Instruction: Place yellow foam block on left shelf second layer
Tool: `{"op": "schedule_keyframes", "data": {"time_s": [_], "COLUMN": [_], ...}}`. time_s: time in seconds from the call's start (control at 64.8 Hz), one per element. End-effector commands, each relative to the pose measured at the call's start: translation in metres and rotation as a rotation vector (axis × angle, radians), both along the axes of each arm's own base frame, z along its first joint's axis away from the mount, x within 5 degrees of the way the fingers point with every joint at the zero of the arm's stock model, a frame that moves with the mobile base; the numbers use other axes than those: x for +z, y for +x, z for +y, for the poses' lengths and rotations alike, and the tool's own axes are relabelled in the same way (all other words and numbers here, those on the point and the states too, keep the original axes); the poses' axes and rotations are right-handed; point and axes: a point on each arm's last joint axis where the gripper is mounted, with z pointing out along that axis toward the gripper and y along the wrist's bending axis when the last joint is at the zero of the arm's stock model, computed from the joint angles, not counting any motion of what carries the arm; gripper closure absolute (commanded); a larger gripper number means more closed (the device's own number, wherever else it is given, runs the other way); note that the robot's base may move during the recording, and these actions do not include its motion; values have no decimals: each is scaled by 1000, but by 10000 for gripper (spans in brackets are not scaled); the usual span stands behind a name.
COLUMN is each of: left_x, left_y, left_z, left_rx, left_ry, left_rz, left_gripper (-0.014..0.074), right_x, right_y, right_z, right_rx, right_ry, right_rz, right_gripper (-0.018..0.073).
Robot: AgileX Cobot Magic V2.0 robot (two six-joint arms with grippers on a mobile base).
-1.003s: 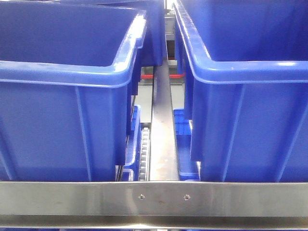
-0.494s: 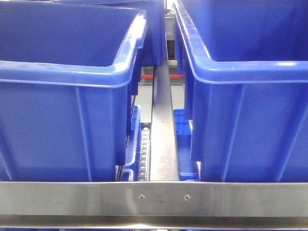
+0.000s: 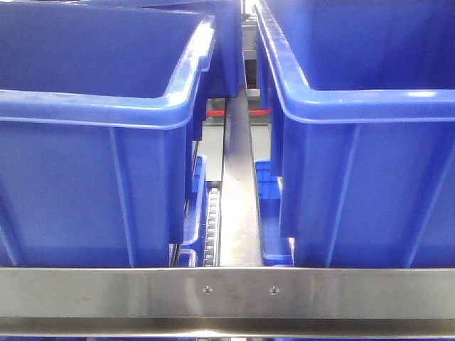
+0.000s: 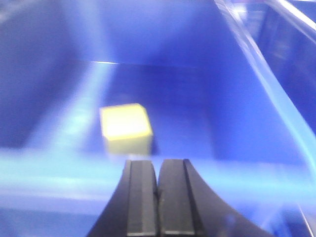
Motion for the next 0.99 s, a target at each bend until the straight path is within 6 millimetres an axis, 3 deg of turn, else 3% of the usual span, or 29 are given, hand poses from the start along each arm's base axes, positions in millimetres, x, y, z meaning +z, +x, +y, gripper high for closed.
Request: {"op": "schedule_keyframes", "data": {"time_s": [0.0,0.972], "left_x": [-1,-1], "left_y": [1,1], "left_z": [-1,-1], "left_rx": [-17,-17], "left_ry": [-12,-12], "left_rz": [-53,-53], "left_gripper": [460,460], "right_x": [4,-1], "right_y": [-4,-4], "right_z": [0,0], "right_rx": [-4,-6], "right_ry": [-2,-2], "right_rz": [-175,-117], "right_gripper": [503,503]}}
